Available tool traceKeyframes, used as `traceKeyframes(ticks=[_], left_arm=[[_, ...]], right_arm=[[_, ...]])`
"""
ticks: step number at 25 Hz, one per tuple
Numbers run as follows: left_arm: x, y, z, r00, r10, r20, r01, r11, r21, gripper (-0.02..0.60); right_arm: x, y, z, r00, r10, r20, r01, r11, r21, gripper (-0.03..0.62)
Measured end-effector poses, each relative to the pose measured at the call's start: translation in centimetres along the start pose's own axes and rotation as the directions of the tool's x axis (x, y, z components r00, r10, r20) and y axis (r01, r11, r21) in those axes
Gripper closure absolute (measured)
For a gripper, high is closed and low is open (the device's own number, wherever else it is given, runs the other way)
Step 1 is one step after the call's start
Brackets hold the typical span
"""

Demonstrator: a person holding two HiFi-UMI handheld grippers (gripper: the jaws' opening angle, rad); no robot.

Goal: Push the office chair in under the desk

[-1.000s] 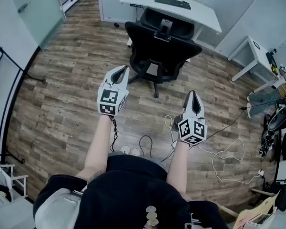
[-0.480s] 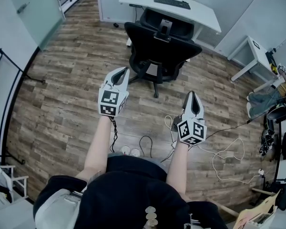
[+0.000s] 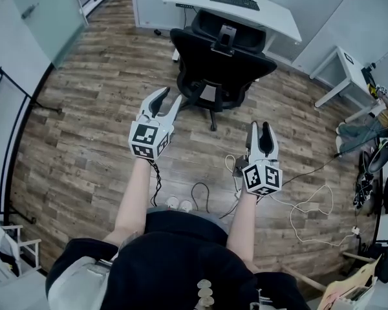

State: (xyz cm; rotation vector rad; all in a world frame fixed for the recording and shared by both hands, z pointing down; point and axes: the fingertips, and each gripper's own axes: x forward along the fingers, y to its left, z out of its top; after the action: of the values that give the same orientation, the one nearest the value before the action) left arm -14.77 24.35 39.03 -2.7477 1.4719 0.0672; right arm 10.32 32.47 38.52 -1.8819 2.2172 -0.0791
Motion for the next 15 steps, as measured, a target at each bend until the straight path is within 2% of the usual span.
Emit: traceKeyframes(ticks=[4, 15], left_arm=[[0.0, 0.7, 0.1, 1.0, -0.011, 0.016, 0.011, 1.0, -0.002, 0.387], [1.3, 1.6, -0.9, 0.999, -0.052, 0.005, 0.052, 0.999, -0.002, 0.364]], right_arm=[[0.6, 0.9, -0.2, 1.0, 0.008, 0.002, -0.008, 1.0, -0.005, 0.405], [0.8, 0.1, -1.7, 0.999, -0.048, -0.012, 0.048, 0.999, -0.008, 0.393]])
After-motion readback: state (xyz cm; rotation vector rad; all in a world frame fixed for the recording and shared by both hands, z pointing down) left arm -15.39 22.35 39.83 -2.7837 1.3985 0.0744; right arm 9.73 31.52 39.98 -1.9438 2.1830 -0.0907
